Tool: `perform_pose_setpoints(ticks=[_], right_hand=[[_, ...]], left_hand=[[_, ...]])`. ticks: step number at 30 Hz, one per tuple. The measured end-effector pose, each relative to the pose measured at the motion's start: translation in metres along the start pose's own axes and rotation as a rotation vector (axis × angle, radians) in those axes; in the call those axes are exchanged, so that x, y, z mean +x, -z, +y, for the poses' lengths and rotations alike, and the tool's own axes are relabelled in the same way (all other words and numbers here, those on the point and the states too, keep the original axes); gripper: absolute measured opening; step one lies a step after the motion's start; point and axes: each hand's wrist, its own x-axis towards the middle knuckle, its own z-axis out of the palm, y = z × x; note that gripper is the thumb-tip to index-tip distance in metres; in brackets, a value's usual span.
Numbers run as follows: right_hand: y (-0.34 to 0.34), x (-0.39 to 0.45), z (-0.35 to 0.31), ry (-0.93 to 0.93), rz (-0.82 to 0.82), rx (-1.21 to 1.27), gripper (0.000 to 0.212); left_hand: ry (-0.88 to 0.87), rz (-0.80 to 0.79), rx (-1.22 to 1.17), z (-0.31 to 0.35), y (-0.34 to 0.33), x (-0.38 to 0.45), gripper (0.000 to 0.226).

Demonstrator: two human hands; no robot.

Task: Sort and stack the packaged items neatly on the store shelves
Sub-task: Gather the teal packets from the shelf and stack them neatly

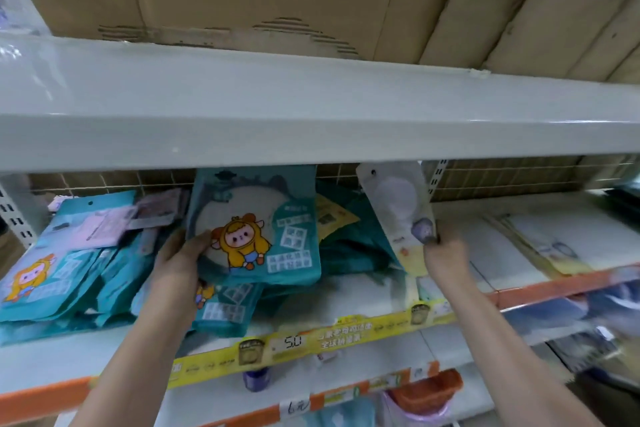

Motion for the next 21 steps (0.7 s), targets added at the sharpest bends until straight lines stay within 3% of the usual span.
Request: perform_pose_setpoints(ticks=[8,21], right_hand=[[0.034,-0.015,0.057,-0.106,-0.111,0.07,0.022],[0.139,0.019,0.182,-0.26,-0.134,0.086,0.015]], left_hand=[[-0.046,-0.152,0.142,-0.032,-0.056,-0.049,0.012],[0.065,-0.093,0.281,-0.12,-0.183,-0.136,0.006]])
